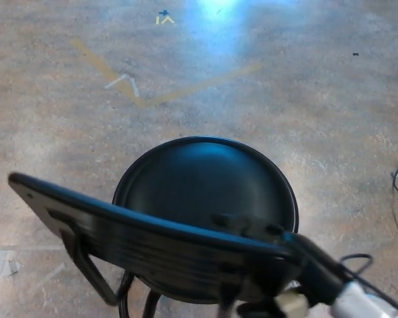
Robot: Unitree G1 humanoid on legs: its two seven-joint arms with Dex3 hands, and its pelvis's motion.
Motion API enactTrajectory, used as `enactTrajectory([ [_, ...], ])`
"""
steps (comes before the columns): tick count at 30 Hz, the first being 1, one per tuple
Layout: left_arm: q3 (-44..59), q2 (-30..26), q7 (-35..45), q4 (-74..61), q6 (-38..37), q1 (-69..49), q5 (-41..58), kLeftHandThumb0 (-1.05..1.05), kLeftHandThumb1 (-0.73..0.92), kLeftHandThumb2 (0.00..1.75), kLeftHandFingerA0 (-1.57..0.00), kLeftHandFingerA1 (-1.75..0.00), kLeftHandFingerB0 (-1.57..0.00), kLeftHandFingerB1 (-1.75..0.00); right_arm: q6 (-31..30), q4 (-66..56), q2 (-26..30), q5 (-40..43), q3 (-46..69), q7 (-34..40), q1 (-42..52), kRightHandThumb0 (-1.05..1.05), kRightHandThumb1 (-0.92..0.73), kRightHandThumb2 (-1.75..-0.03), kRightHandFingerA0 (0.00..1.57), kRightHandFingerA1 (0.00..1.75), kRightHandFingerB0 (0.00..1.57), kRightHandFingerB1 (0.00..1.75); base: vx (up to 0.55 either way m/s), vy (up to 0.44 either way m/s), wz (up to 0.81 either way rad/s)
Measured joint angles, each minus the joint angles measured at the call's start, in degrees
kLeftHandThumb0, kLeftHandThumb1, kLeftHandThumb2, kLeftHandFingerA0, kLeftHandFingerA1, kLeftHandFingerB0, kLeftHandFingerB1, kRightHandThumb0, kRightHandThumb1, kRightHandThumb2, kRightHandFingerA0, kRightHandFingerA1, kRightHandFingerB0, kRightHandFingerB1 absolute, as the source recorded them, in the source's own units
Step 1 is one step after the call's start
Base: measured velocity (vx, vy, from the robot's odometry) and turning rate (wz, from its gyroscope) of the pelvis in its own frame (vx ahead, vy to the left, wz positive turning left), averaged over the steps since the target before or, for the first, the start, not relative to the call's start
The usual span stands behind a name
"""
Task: Use the right hand to rotate the back of the chair to its left.
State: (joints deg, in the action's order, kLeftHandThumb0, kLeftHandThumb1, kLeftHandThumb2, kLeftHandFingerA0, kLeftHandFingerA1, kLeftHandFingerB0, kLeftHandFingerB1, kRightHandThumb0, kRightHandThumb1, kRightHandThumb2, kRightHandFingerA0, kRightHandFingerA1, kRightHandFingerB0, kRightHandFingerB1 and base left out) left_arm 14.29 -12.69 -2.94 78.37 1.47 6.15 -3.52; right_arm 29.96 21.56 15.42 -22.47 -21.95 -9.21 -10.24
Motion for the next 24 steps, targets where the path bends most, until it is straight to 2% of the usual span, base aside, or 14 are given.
enactTrajectory([
  [4,-0.1,0.0,0.0,0.0,0.0,0.0,0.0,-0.45,0.75,0.62,-0.52,-0.46,-0.43,-0.4,-0.2,2.6,-2.9,-1.8,-3.8,-0.5,-3.1,-1.05,-0.65,-0.64,0.0,0.27,0.0,0.27,0.0,0.0,0.0],
  [5,0.0,0.0,0.0,0.0,0.0,0.0,0.0,-0.45,0.75,0.62,-0.51,-0.46,-0.43,-0.4,-0.5,2.8,-3.5,-2.1,-4.6,-0.7,-3.7,-1.05,-0.52,-0.95,0.0,0.44,0.0,0.45,0.0,0.0,0.0],
  [6,0.1,0.0,0.0,0.0,0.0,0.0,0.0,-0.45,0.76,0.62,-0.51,-0.45,-0.42,-0.4,-0.8,3.0,-4.0,-2.4,-5.2,-0.9,-4.1,-1.05,-0.54,-0.97,0.0,0.45,0.0,0.47,0.0,0.0,0.0],
  [15,0.6,0.0,0.0,0.0,0.0,0.5,0.1,-0.46,0.79,0.63,-0.54,-0.49,-0.45,-0.41,-3.4,10.1,-10.1,-4.3,-11.0,-2.1,-11.5,-1.05,-0.55,-0.97,0.0,0.41,0.0,0.45,0.0,0.0,0.0],
  [18,0.5,0.0,0.0,0.0,0.0,0.5,0.1,-0.44,0.76,0.62,-0.47,-0.44,-0.4,-0.4,-4.1,13.3,-12.2,-4.4,-12.2,-2.0,-14.2,-1.05,-0.55,-0.96,0.0,0.42,0.0,0.45,0.0,0.0,0.0],
  [19,0.5,0.0,0.0,0.0,0.0,0.6,0.1,-0.45,0.59,0.97,-0.41,-0.59,-0.31,-0.52,-4.2,14.0,-12.4,-4.5,-12.4,-1.9,-14.7,-1.05,-0.55,-0.96,0.0,0.43,0.0,0.47,0.0,0.0,0.0],
  [20,0.6,0.0,0.0,0.0,0.0,0.6,0.1,-0.45,0.59,0.97,-0.41,-0.59,-0.31,-0.52,-4.3,15.8,-13.4,-4.5,-13.0,-1.7,-16.0,-1.05,-0.55,-0.96,0.0,0.43,0.0,0.47,0.0,0.0,0.0],
  [21,0.7,0.0,0.1,0.0,0.0,0.6,0.2,-0.44,0.75,0.61,-0.49,-0.44,-0.44,-0.4,-4.4,17.6,-14.4,-4.6,-13.5,-1.4,-17.3,-1.05,-0.66,-0.64,0.0,0.3,0.0,0.35,0.0,0.0,0.0],
  [24,0.9,0.0,0.0,0.0,0.0,0.8,0.2,-0.44,0.75,0.61,-0.49,-0.44,-0.44,-0.4,-4.7,20.8,-16.1,-4.6,-14.0,-0.8,-19.6,-1.05,-0.66,-0.64,0.0,0.3,0.0,0.35,0.0,0.0,0.0],
])
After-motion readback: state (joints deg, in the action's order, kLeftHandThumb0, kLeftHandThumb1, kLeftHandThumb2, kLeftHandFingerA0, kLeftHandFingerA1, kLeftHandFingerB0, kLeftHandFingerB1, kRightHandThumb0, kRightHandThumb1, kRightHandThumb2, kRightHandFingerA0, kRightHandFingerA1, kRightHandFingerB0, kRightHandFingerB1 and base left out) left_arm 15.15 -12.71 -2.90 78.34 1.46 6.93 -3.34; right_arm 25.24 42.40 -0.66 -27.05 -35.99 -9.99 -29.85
